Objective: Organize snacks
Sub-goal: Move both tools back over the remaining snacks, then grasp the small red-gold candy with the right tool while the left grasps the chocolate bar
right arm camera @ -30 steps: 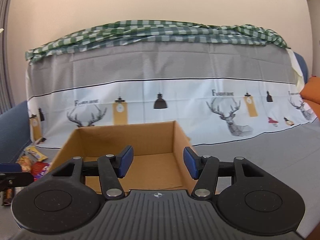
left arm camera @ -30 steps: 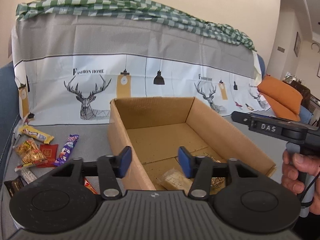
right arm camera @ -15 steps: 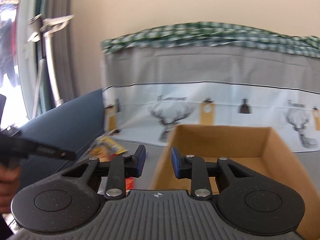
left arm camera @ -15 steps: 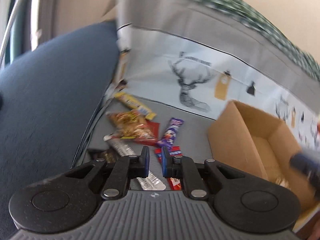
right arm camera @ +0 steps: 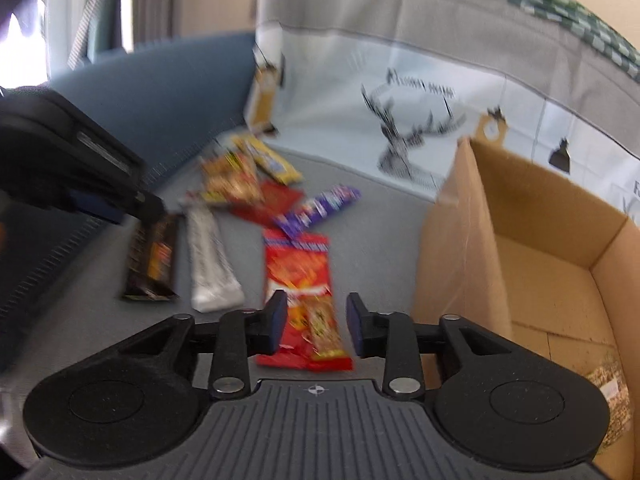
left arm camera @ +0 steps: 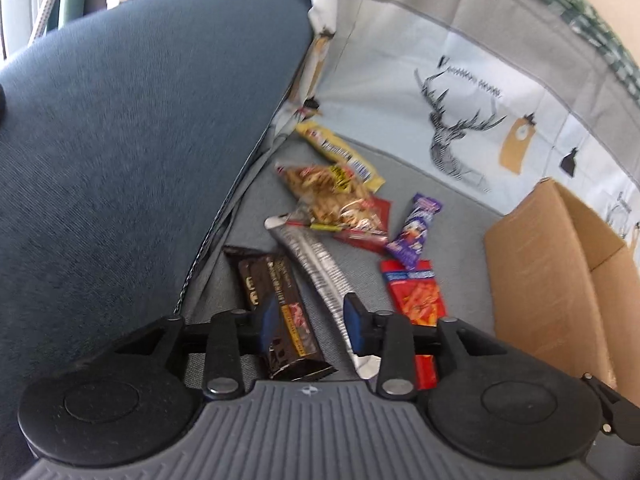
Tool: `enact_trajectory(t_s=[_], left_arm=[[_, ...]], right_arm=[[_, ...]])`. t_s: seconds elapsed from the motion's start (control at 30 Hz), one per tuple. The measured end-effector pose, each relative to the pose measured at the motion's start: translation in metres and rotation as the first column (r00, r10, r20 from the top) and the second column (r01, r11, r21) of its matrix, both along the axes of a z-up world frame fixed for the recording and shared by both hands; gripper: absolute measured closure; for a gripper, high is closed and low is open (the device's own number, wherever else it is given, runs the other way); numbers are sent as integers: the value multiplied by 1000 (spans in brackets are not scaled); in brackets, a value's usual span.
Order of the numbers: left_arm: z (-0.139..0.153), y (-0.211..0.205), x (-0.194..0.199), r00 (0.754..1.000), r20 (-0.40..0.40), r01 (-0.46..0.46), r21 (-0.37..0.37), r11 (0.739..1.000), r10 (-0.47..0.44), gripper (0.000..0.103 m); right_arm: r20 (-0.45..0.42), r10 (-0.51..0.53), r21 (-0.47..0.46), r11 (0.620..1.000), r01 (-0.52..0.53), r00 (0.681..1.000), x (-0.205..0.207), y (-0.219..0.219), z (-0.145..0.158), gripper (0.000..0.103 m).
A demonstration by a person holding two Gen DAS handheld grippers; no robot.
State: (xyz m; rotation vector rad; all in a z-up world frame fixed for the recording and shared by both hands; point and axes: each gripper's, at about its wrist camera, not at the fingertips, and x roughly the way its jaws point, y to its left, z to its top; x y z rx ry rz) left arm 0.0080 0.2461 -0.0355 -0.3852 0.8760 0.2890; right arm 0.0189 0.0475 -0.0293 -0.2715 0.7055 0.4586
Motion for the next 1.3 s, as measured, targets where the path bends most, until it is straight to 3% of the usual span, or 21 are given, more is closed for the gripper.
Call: enact_trajectory(t_s=[0.13,0.27,0.37,0.4,0.43,0.5,0.77,0.83,0.87,1.03,1.13,1.17,1.23,1.3], left_arm=[[-11,1,9,999,-35,-11,-3,1000,11,53],[-18,-2,17,998,-62,0,20,1000,1,44],[-23,-3,21,996,-92,-7,40,999,11,44],[-24,-4,22,995,-97,-12,49,999,17,42],[-26,-4,23,995,-103,-14,59,998,20,41],[-29,-4,25,993,-117,-14,60,998,21,41],[-40,-5,31,986,-163,-5,67,998,16,41],[-43,-5,31,985,-171,3,80,997,10,44],[-43,-6,31,985,-175,11,89,996,5,53],[-39,-10,23,985,-165,68,124,990,-47,62],[-31,-8,10,989,-132,82,90,993,-69,72],[-29,-6,5,989,-121,88,67,994,-80,83],[-25,-6,-3,989,-104,112,21,993,-109,85],[-24,-8,-9,984,-111,140,19,990,-137,88]], right_arm=[[-22,-23,-44,999,22,999,13,7,-17,56],[-60,-53,-72,996,49,997,25,12,-29,55],[-95,-69,-65,996,63,993,30,13,-35,55],[-111,-70,-56,996,64,991,32,12,-37,57],[-125,-69,-47,997,63,990,32,12,-39,71],[-134,-59,-37,998,54,989,31,11,-39,81],[-104,40,80,996,-32,994,13,2,-16,84],[-119,76,101,993,-64,990,7,1,-12,83],[-128,94,106,991,-81,987,4,1,-12,83],[-128,161,113,983,-147,979,-16,-2,-7,83],[-111,189,112,978,-176,976,-29,-9,-5,83],[-112,189,115,978,-176,975,-32,-13,-6,83],[-113,190,126,976,-176,975,-41,-22,-8,83],[-120,187,120,977,-173,975,-50,-29,-16,83]])
